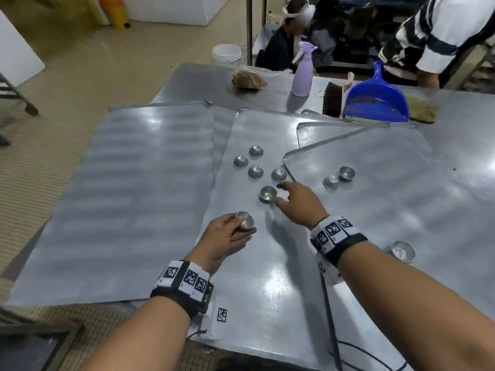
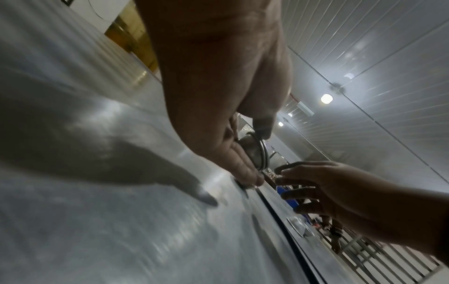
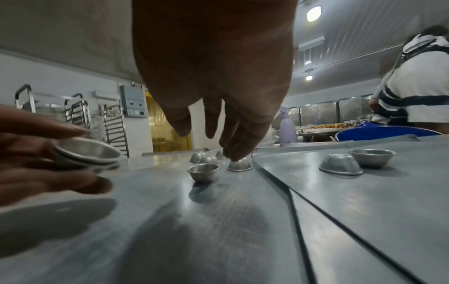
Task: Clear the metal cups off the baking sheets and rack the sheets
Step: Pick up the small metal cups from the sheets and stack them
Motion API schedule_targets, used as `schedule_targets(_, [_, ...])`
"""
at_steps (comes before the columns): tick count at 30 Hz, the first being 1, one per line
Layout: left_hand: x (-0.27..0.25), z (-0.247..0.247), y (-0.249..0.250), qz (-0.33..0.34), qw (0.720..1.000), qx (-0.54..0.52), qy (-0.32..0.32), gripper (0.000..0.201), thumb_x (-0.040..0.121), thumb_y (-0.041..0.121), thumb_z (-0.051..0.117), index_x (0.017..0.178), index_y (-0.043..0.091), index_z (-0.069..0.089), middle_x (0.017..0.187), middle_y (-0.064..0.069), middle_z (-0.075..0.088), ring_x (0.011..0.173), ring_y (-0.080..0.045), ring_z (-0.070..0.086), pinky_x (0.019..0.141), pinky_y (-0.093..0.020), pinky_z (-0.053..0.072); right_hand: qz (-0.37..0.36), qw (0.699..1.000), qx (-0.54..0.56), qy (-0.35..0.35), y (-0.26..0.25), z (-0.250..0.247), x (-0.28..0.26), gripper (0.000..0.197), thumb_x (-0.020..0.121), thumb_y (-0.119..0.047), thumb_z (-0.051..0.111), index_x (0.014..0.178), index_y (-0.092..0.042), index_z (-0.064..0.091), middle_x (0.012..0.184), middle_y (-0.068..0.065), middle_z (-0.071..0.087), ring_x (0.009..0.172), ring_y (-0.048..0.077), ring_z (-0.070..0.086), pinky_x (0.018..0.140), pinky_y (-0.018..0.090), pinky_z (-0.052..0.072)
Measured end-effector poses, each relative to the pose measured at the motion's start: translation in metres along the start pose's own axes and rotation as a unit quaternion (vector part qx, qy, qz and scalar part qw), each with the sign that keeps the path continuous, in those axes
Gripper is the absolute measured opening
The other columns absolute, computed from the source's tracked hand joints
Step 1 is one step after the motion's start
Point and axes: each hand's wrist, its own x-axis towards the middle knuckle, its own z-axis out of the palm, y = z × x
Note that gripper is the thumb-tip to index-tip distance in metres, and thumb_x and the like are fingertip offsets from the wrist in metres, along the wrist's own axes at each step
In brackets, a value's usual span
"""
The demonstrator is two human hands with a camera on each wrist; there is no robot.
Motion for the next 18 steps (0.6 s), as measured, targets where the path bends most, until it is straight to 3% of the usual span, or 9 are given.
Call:
schedule_targets(4, [-0.01,-0.024,0.009,0.021,1.0,-0.017,0.014,0.027,0.096,0.019,0.07,0.122,0.011,0.065,0.115,-0.014,0.077,0.105,-0.021,0.076,0.076,-0.024,0.058,-0.014,0.996,-0.069,-0.062,-0.005,0.019,0.033,0.062,0.093,-0.04,0.058,0.149,-0.018,0.041,0.151,0.013,0.044,0.134,0.032,0.046,0.107,0.039,0.039])
schedule_targets(7, [-0.014,-0.04,0.012,0.032,0.999,-0.022,0.022,0.031,0.093,0.016,0.074,0.122,0.009,0.066,0.117,-0.014,0.076,0.107,-0.022,0.075,0.076,-0.021,0.057,-0.018,0.99,-0.111,-0.09,-0.001,0.034,0.049,0.069,0.09,-0.039,0.061,0.151,-0.023,0.035,0.148,0.012,0.046,0.128,0.036,0.05,0.105,0.041,0.044])
schedule_targets(10, [-0.015,-0.051,0.012,0.033,0.999,-0.028,0.022,0.031,0.093,0.016,0.074,0.123,0.007,0.066,0.117,-0.015,0.076,0.109,-0.022,0.074,0.081,-0.023,0.058,-0.034,0.986,-0.141,-0.083,0.001,0.045,0.056,0.041,0.087,-0.039,0.056,0.126,-0.03,0.053,0.121,0.009,0.063,0.106,0.036,0.06,0.089,0.04,0.051])
schedule_targets(12, [-0.013,-0.053,0.011,0.031,0.999,-0.03,0.02,0.031,0.094,0.015,0.073,0.123,0.007,0.066,0.117,-0.016,0.076,0.109,-0.023,0.074,0.082,-0.024,0.058,-0.037,0.986,-0.142,-0.075,0.001,0.047,0.056,0.023,0.087,-0.039,0.054,0.108,-0.03,0.057,0.107,0.007,0.064,0.099,0.033,0.061,0.083,0.038,0.052])
schedule_targets(18, [-0.007,-0.042,0.011,0.012,0.999,-0.029,0.006,0.03,0.095,0.015,0.07,0.123,0.007,0.066,0.116,-0.016,0.076,0.109,-0.022,0.074,0.075,-0.021,0.058,-0.04,0.98,-0.188,-0.055,0.004,0.047,0.026,0.03,0.093,-0.045,0.052,0.111,-0.022,0.059,0.107,0.006,0.062,0.101,0.03,0.06,0.081,0.036,0.049])
